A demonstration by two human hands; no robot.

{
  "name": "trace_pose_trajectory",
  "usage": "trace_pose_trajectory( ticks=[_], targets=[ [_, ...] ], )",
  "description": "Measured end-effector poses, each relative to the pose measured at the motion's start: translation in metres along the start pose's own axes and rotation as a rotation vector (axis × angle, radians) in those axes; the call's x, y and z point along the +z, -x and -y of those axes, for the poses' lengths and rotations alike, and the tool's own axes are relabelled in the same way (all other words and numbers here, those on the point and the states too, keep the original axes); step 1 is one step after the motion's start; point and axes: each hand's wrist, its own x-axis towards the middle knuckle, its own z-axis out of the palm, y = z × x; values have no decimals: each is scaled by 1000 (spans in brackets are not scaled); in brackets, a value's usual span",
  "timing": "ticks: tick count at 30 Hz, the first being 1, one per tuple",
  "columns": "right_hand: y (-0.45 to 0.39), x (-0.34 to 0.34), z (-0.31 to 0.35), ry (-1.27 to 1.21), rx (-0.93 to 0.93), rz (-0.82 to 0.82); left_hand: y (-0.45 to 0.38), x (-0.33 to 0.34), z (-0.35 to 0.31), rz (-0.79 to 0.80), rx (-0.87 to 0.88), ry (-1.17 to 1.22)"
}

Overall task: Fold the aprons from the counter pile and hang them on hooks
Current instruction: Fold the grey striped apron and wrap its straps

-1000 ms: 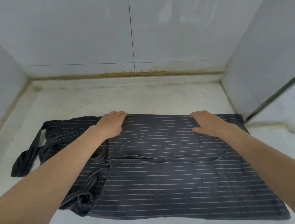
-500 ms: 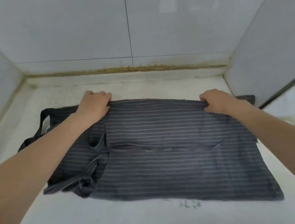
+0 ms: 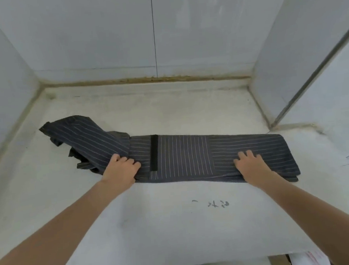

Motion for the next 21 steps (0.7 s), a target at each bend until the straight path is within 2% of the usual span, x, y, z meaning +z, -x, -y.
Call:
trace_pose_trajectory(
  ticks=[7, 9, 12, 14, 15, 16, 17, 19, 21],
  targets=[
    [10, 4, 11, -74, 2, 66, -16, 8, 0, 175, -127, -11],
    [14, 1, 17, -138, -30, 181, -24, 0, 0, 212, -154, 8],
    [20, -13, 5, -206, -17, 485, -35, -19, -4, 313, -85, 121],
    [17, -41, -8, -150, 28, 676, -33, -28, -10, 363, 35, 347],
    [13, -54, -12, -161, 33, 679, -30, -33, -14, 378, 100, 472],
    [6, -70, -11, -218, 13, 589, -26, -37, -16, 363, 151, 589],
    [-5, -84, -4, -295, -15, 425, -23, -43, -14, 314, 175, 698],
    [-31, -109, 21, -453, -84, 72, -23, -59, 2, 62, 123, 865],
    [-59, -136, 58, -596, -169, -97, -30, -70, 36, -215, -50, 867]
  ],
)
